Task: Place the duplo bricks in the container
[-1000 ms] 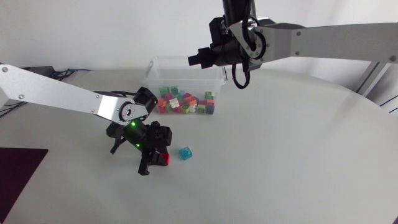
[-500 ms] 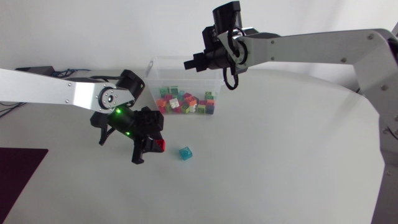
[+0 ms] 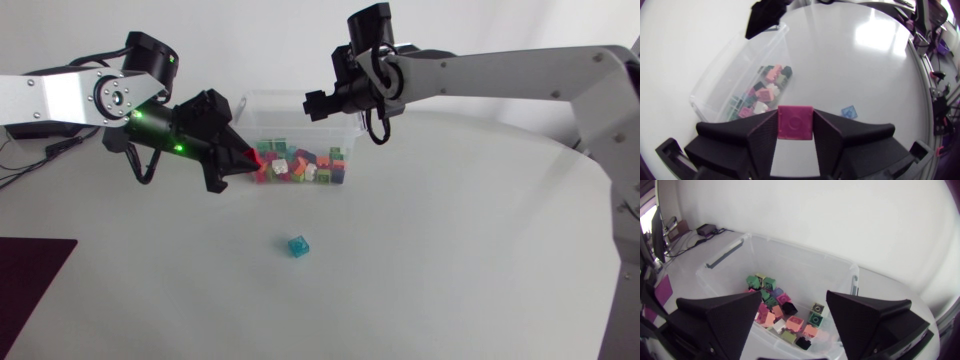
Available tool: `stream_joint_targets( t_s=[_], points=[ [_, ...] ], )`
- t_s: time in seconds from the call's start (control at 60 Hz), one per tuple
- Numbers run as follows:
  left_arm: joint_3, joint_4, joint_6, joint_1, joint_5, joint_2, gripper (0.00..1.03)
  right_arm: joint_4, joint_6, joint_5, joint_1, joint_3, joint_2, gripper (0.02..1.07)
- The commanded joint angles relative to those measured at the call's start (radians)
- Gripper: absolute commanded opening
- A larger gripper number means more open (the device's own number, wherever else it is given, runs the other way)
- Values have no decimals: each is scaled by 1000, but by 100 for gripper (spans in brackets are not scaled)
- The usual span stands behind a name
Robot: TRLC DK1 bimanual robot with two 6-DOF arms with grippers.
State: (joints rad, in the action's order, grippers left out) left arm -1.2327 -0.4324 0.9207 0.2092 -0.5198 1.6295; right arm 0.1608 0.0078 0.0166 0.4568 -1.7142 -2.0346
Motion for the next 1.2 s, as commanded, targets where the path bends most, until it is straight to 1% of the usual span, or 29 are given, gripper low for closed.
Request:
stream_joint_targets(
  t_s=[0.0,0.083,0.183,0.233,0.333,0.483,0.65,0.817,1.033,1.1,1.183],
  points=[
    [-33,61,-97,-14,-17,-11,33,20,-23,8,2,62,86,101],
    [-53,115,-154,-21,-17,4,33,34,-35,-4,2,136,154,102],
    [-90,176,-229,-28,-17,43,33,71,-45,-53,3,212,223,102],
    [-105,187,-244,-30,-17,56,33,91,-49,-76,8,240,244,102],
    [-145,222,-304,-31,-17,96,33,115,-60,-87,26,301,287,102],
    [-203,230,-347,-28,-17,141,33,137,-62,-104,62,393,350,102],
    [-261,235,-388,-25,-17,179,33,201,-81,-102,95,418,341,102],
    [-320,236,-428,-24,-16,228,33,235,-78,-101,129,436,312,102],
    [-363,287,-505,-27,15,285,33,281,-77,-92,197,429,240,102],
    [-367,327,-537,-22,33,297,34,290,-78,-92,217,426,212,102],
    [-387,330,-553,-19,46,317,34,313,-78,-92,233,413,185,102]
  ],
)
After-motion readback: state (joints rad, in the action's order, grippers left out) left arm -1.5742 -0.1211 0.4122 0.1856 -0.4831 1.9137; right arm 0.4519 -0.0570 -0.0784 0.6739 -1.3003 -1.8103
